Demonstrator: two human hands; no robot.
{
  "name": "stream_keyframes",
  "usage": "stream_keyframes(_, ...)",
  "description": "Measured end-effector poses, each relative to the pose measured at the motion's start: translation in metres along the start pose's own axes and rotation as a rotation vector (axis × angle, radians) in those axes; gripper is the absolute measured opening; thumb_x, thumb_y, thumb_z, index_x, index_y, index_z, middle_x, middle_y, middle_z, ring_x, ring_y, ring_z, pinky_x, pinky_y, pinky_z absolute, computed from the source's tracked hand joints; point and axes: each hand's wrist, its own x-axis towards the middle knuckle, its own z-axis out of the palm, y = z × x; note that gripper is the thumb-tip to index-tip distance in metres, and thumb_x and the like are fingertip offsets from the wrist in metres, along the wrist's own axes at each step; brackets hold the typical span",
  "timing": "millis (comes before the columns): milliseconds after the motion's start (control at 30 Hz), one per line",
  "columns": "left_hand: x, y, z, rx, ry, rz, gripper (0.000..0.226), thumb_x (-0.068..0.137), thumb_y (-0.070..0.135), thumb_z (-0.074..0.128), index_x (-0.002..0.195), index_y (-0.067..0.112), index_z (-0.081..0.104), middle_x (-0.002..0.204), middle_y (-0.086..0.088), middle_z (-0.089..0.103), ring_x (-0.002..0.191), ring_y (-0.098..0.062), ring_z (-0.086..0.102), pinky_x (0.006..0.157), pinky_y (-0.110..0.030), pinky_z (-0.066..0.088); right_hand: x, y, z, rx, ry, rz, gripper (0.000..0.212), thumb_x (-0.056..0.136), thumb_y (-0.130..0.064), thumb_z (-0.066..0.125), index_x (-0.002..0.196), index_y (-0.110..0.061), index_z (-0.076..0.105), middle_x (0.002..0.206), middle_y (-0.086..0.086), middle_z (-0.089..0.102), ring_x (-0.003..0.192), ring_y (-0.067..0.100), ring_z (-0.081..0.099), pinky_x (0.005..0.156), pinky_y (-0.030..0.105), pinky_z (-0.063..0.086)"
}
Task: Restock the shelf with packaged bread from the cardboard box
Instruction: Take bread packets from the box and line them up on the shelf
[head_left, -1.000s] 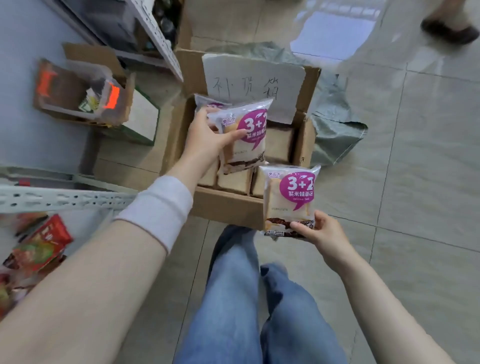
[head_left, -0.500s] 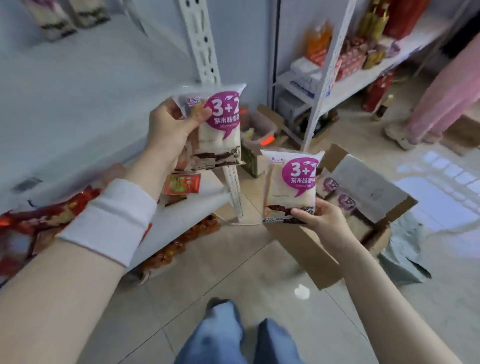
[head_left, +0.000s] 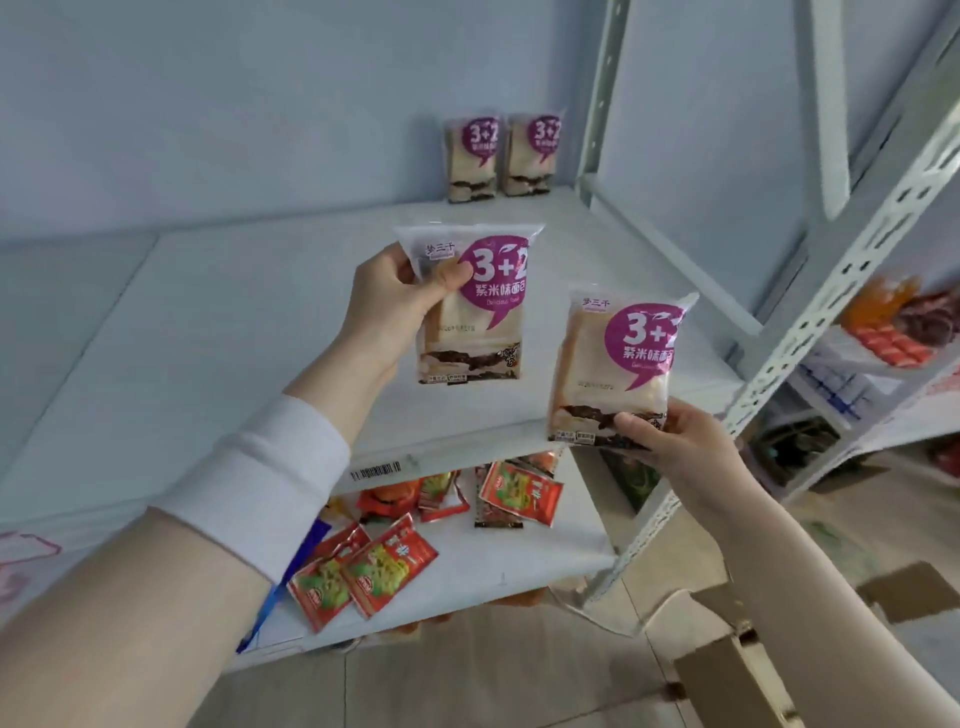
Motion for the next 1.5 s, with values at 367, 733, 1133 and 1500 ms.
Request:
stream_keyframes(367, 0.195, -0.041, 0.023, -0.03, 0.033, 0.005, 0.015, 0.081, 0.01, 0.068, 0.085, 0.022, 0.059, 0.083, 0.009, 0.067, 0.066, 0.001, 0.067, 0.057, -0.016, 0.053, 0.245, -0.063, 0.016, -0.074, 0.052, -0.102, 0.019, 0.081, -0.017, 0.069, 0.099, -0.012, 0.068, 0.096, 0.004, 0.07, 0.091, 0.018, 0.065, 0.093, 0.029, 0.049)
stream_keyframes(733, 0.359, -0.097, 0.056, -0.031, 0.2, 0.02, 0.017, 0.08, 0.013, 0.07, 0.09, 0.021, 0.058, 0.085, 0.012, 0.066, 0.066, 0.009, 0.065, 0.058, -0.01, 0.051, 0.44, -0.093, 0.05, -0.226, 0.12, -0.237, 0.018, 0.08, -0.025, 0.071, 0.096, -0.026, 0.062, 0.088, -0.007, 0.065, 0.079, 0.006, 0.059, 0.068, 0.013, 0.045)
stream_keyframes(1133, 0.383, -0.118, 0.059, 0.15, 0.382, 0.166, 0.045, 0.074, 0.023, 0.076, 0.103, 0.019, 0.042, 0.101, 0.006, 0.055, 0.09, -0.002, 0.054, 0.078, -0.018, 0.052, 0.464, -0.086, 0.057, -0.349, 0.283, -0.285, 0.029, 0.073, -0.027, 0.077, 0.088, -0.025, 0.053, 0.073, -0.019, 0.053, 0.066, -0.004, 0.051, 0.056, 0.004, 0.039)
stream_keyframes(1500, 0.313, -0.091, 0.045, 0.663, 0.32, 0.231, 0.073, 0.076, 0.033, 0.072, 0.134, 0.006, 0.034, 0.131, -0.012, 0.044, 0.122, -0.026, 0.043, 0.1, -0.031, 0.033, 0.354, -0.098, 0.062, -0.906, 0.328, -0.207, 0.075, 0.082, -0.032, 0.067, 0.143, -0.015, 0.027, 0.145, 0.008, 0.034, 0.135, 0.027, 0.028, 0.11, 0.04, 0.029)
